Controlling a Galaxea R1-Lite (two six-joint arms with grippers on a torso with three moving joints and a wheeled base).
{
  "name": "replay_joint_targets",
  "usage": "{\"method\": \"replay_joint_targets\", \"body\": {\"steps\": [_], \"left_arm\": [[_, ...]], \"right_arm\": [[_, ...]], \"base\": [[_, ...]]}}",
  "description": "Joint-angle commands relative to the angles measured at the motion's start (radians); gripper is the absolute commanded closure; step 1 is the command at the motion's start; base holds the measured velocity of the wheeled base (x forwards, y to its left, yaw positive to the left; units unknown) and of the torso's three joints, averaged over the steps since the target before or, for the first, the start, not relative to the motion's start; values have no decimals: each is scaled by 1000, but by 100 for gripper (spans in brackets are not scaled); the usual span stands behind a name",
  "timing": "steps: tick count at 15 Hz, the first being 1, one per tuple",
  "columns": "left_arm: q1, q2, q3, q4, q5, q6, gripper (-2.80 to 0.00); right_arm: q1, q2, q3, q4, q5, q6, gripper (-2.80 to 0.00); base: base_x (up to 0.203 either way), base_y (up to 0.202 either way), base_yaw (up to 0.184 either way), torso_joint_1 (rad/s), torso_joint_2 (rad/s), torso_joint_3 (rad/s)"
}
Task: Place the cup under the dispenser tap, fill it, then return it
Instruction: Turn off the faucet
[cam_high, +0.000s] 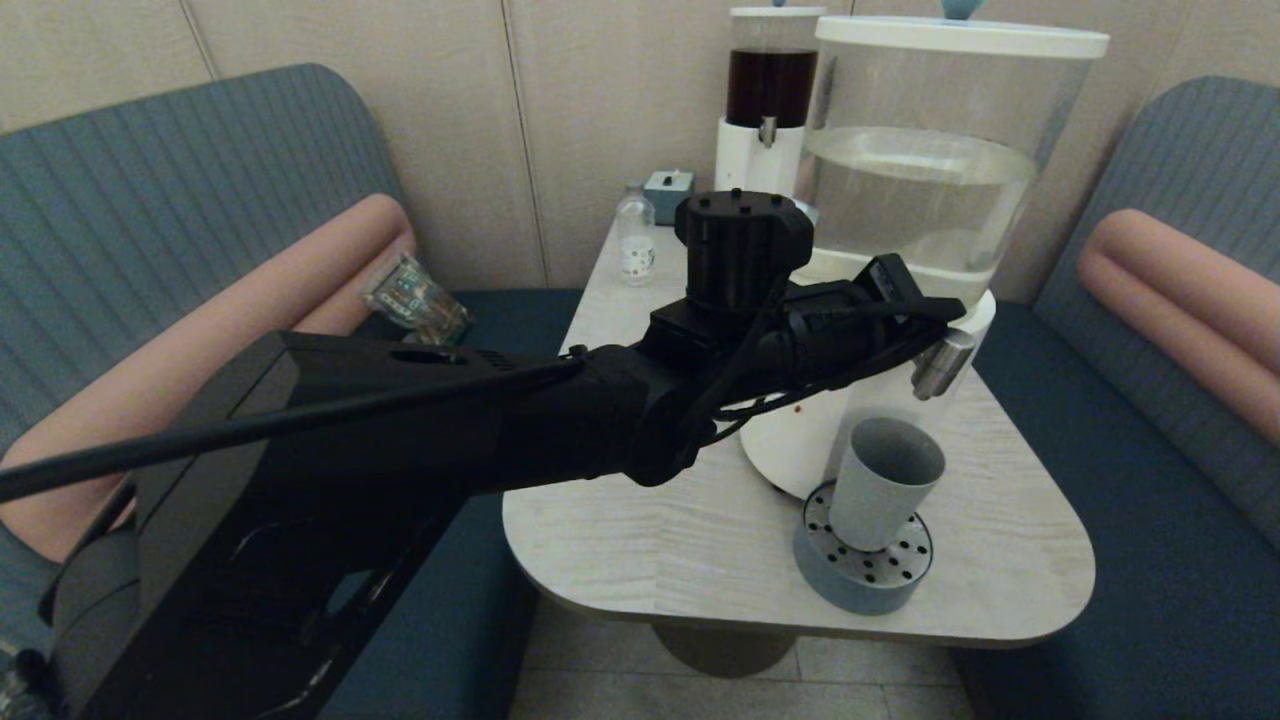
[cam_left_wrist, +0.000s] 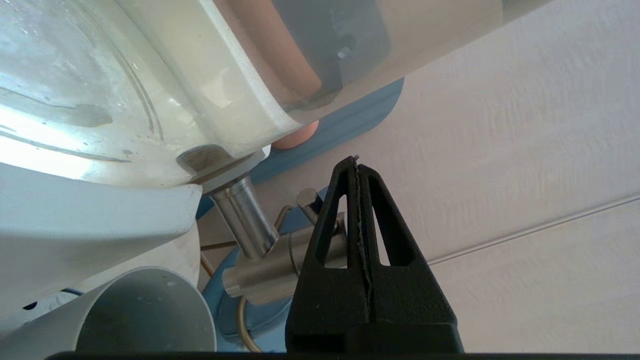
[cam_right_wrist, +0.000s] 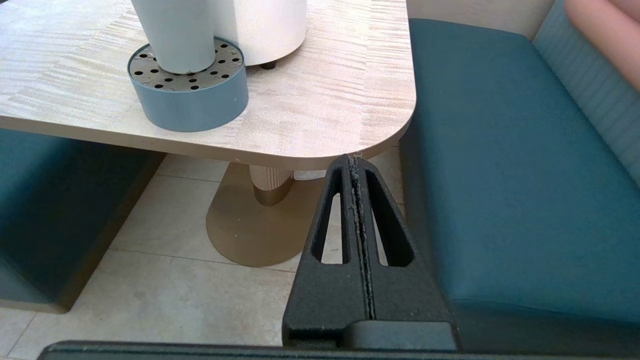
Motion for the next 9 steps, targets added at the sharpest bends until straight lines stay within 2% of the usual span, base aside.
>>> {"method": "replay_joint_targets", "body": {"steps": [1, 6, 9], "left_arm": [[-3, 24, -5, 1, -3, -5, 0], [-6, 8, -6, -19, 2, -8, 0], [-5, -57, 35, -12, 3, -8, 0]], "right_arm": [[0, 1, 0, -1, 0, 0, 0], [0, 1, 0, -1, 0, 0, 0], [0, 1, 0, -1, 0, 0, 0]], "base": [[0, 0, 0, 0, 0, 0], [0, 0, 0, 0, 0, 0], [0, 0, 0, 0, 0, 0]]}}
